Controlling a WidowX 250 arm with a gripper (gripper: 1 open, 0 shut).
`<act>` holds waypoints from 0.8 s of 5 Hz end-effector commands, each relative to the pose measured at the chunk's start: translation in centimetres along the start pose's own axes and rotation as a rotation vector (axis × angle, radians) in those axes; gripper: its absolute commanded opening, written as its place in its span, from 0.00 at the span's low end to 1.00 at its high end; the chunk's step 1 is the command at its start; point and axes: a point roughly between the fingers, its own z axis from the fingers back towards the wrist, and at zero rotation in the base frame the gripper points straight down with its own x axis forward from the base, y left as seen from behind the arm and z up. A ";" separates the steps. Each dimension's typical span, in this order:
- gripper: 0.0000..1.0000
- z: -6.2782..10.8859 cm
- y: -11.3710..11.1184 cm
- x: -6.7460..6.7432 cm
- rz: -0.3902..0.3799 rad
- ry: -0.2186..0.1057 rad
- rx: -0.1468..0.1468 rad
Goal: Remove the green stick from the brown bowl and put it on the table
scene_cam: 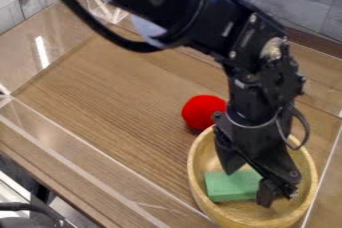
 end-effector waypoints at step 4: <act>1.00 -2.0 2.1 -0.1 0.105 -0.024 -0.020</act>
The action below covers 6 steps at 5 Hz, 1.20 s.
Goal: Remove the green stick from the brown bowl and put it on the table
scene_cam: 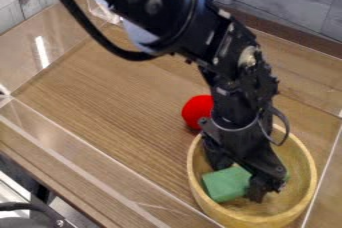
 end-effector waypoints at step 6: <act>0.00 2.3 -2.7 3.3 -0.034 0.029 0.028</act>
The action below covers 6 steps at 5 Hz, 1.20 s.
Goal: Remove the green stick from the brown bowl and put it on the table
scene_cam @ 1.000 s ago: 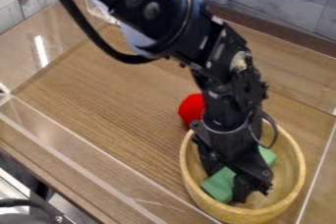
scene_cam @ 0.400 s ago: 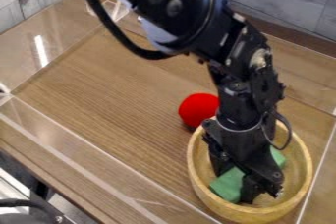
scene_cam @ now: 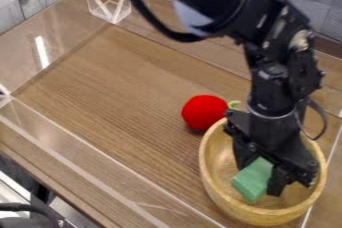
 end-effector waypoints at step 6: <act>0.00 2.0 -0.4 1.5 0.227 -0.049 0.044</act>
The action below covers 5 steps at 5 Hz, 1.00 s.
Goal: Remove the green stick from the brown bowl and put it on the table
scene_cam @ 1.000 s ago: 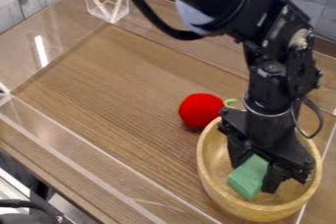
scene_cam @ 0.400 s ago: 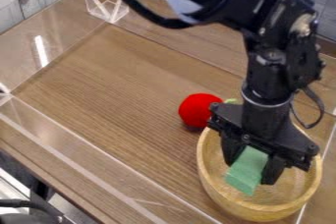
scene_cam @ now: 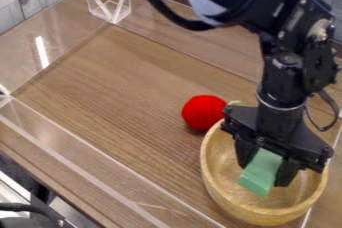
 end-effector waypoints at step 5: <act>0.00 3.8 0.9 1.5 -0.027 -0.056 -0.015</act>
